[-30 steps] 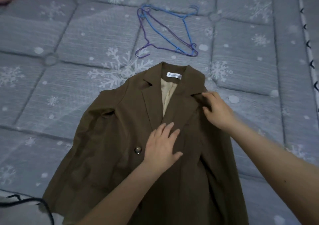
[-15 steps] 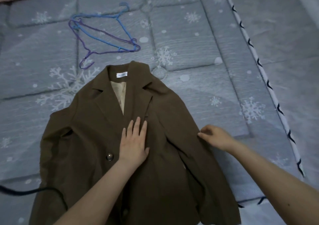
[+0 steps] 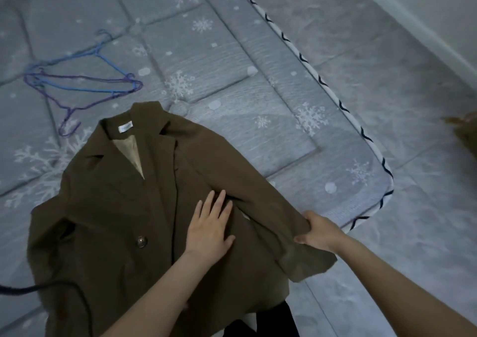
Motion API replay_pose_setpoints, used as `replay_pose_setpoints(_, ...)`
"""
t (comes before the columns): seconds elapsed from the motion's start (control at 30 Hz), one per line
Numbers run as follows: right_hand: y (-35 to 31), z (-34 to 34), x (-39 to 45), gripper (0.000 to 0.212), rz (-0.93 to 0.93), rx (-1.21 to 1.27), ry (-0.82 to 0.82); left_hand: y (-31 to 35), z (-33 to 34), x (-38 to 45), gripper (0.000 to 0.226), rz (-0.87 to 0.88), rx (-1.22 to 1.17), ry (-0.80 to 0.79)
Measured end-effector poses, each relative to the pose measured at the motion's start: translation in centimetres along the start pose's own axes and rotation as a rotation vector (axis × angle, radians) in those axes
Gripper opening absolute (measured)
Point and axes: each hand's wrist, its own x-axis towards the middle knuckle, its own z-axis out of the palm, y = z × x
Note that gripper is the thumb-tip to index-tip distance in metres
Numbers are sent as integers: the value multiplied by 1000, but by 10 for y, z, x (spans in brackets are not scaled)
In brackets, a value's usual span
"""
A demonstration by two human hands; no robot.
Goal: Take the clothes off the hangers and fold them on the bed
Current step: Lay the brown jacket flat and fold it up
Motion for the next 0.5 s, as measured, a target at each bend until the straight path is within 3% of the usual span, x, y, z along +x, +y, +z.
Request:
replay_pose_setpoints(0.1, 17, 13, -12, 50, 31, -84, -11, 10, 3, -1, 77, 72, 23, 59)
replay_pose_setpoints(0.2, 34, 19, -22, 39, 71, -130, -40, 25, 4, 0, 75, 99, 24, 51)
replay_pose_setpoints(0.27, 47, 17, -28, 28, 77, -10, -19, 35, 5, 3, 73, 79, 9, 10)
replay_pose_setpoints(0.37, 61, 1, -36, 14, 29, 267, 124, 50, 2, 6, 72, 58, -32, -16)
replay_pose_setpoints(0.5, 66, -39, -47, 22, 36, 421, 467, 69, -2, 8, 72, 48, -57, -54)
